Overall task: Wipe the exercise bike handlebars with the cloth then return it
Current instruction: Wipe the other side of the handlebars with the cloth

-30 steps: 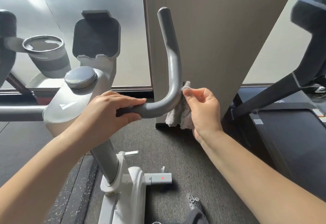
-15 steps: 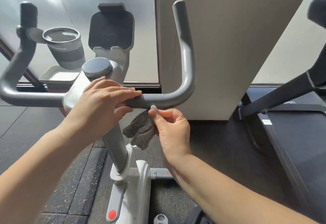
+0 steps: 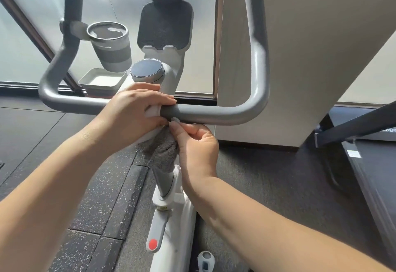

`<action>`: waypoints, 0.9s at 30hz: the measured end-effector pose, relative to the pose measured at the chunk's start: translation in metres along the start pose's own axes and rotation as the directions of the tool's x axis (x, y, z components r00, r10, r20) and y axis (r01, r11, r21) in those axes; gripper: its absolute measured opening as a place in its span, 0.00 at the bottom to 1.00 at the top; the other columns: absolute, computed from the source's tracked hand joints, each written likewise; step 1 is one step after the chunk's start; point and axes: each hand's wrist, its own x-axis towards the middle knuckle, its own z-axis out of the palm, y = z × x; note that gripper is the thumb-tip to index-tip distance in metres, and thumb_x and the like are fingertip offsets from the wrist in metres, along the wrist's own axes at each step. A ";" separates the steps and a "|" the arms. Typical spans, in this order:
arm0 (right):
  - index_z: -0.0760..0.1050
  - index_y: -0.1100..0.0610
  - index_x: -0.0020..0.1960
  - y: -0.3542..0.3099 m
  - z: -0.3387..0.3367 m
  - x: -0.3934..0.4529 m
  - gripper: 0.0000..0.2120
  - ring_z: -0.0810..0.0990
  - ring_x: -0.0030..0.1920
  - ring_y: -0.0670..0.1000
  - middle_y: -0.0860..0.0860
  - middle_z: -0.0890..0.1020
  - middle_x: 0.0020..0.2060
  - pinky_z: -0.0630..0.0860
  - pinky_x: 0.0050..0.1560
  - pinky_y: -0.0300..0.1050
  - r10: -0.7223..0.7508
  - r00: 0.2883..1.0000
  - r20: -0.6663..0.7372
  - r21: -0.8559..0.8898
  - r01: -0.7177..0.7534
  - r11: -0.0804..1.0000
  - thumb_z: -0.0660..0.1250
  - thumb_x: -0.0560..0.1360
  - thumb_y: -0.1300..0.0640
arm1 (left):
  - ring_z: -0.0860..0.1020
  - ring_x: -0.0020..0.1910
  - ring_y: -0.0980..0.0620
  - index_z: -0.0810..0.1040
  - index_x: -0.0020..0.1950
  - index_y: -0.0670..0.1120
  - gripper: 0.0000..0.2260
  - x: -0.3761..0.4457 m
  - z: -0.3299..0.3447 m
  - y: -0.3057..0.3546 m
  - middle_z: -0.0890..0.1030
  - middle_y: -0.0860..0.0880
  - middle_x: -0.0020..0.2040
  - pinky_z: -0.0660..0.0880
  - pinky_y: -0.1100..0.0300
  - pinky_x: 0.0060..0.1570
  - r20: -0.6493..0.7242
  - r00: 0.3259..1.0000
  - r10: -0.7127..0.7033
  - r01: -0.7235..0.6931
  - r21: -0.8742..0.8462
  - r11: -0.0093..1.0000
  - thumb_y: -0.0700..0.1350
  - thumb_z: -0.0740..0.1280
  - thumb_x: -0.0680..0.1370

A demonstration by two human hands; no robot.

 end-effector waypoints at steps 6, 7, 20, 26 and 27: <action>0.78 0.54 0.34 -0.020 -0.046 0.003 0.08 0.79 0.31 0.41 0.45 0.83 0.28 0.76 0.40 0.35 -0.160 0.976 -0.145 -0.057 0.154 0.986 0.75 0.68 0.62 | 0.73 0.61 0.54 0.83 0.54 0.50 0.18 -0.003 0.000 0.007 0.79 0.60 0.51 0.66 0.61 0.63 -0.037 0.999 -0.014 0.014 -0.010 1.000 0.40 0.76 0.65; 0.77 0.54 0.33 -0.025 -0.055 0.003 0.09 0.79 0.31 0.40 0.44 0.82 0.27 0.75 0.40 0.35 -0.187 0.966 -0.177 -0.069 0.178 0.982 0.75 0.69 0.62 | 0.73 0.61 0.54 0.83 0.54 0.50 0.18 -0.004 0.001 0.008 0.78 0.60 0.51 0.65 0.62 0.63 -0.048 0.999 -0.020 0.020 -0.008 1.000 0.40 0.76 0.65; 0.84 0.61 0.42 -0.052 -0.104 0.020 0.03 0.75 0.52 0.52 0.54 0.79 0.48 0.74 0.56 0.42 -0.778 0.368 0.510 -0.554 0.832 0.030 0.75 0.69 0.65 | 0.73 0.61 0.55 0.83 0.52 0.52 0.18 -0.006 0.002 0.020 0.81 0.50 0.55 0.61 0.70 0.58 -0.075 0.993 -0.095 0.097 0.024 0.995 0.39 0.74 0.65; 0.82 0.64 0.40 -0.039 -0.074 0.028 0.01 0.77 0.49 0.59 0.57 0.83 0.47 0.77 0.48 0.56 -0.665 0.225 0.712 -0.480 0.847 -0.228 0.72 0.70 0.66 | 0.71 0.57 0.62 0.83 0.52 0.52 0.16 -0.005 0.003 0.021 0.80 0.52 0.54 0.59 0.78 0.54 -0.103 0.987 -0.124 0.125 0.003 0.992 0.38 0.70 0.67; 0.82 0.64 0.41 -0.040 -0.075 0.030 0.01 0.78 0.48 0.60 0.56 0.84 0.48 0.77 0.47 0.57 -0.649 0.206 0.733 -0.463 0.849 -0.254 0.72 0.70 0.66 | 0.70 0.55 0.66 0.84 0.51 0.53 0.16 -0.005 0.003 0.021 0.79 0.54 0.52 0.58 0.81 0.52 -0.118 0.983 -0.139 0.138 -0.018 0.990 0.38 0.69 0.67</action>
